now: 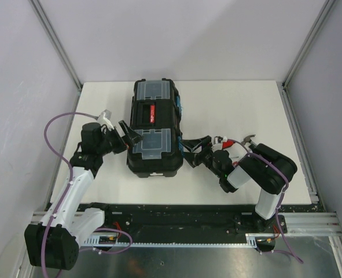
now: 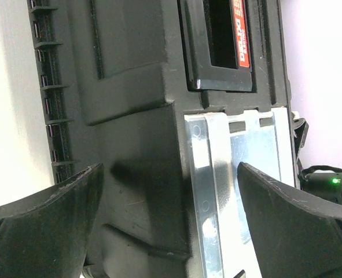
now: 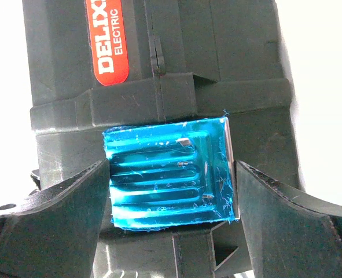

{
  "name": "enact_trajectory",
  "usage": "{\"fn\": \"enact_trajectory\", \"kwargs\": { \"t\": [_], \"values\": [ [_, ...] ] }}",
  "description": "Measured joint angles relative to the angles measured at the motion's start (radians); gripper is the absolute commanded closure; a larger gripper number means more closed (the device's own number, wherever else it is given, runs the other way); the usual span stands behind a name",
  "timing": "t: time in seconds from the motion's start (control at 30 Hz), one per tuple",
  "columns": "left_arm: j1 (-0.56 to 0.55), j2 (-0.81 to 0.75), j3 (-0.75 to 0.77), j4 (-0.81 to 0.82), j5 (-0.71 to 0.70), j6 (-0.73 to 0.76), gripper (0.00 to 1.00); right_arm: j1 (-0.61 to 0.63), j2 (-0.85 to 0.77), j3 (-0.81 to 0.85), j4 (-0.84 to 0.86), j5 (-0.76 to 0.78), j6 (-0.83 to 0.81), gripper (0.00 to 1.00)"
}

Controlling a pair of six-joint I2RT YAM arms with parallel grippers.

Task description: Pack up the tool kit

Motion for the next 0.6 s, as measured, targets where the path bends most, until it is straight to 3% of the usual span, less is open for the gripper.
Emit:
{"fn": "enact_trajectory", "kwargs": {
  "t": [0.1,0.2,0.6],
  "values": [
    [0.000,0.001,-0.002,0.006,0.001,0.001,0.01,-0.006,-0.005,0.008,-0.013,-0.019,-0.010,0.31],
    [0.000,0.010,-0.002,0.011,0.002,0.001,0.00,-0.007,-0.005,0.018,-0.024,-0.035,-0.010,0.24],
    [0.006,0.021,0.010,0.022,-0.041,0.029,0.01,-0.006,0.033,0.093,-0.062,-0.069,0.000,0.15]
  ]
}}
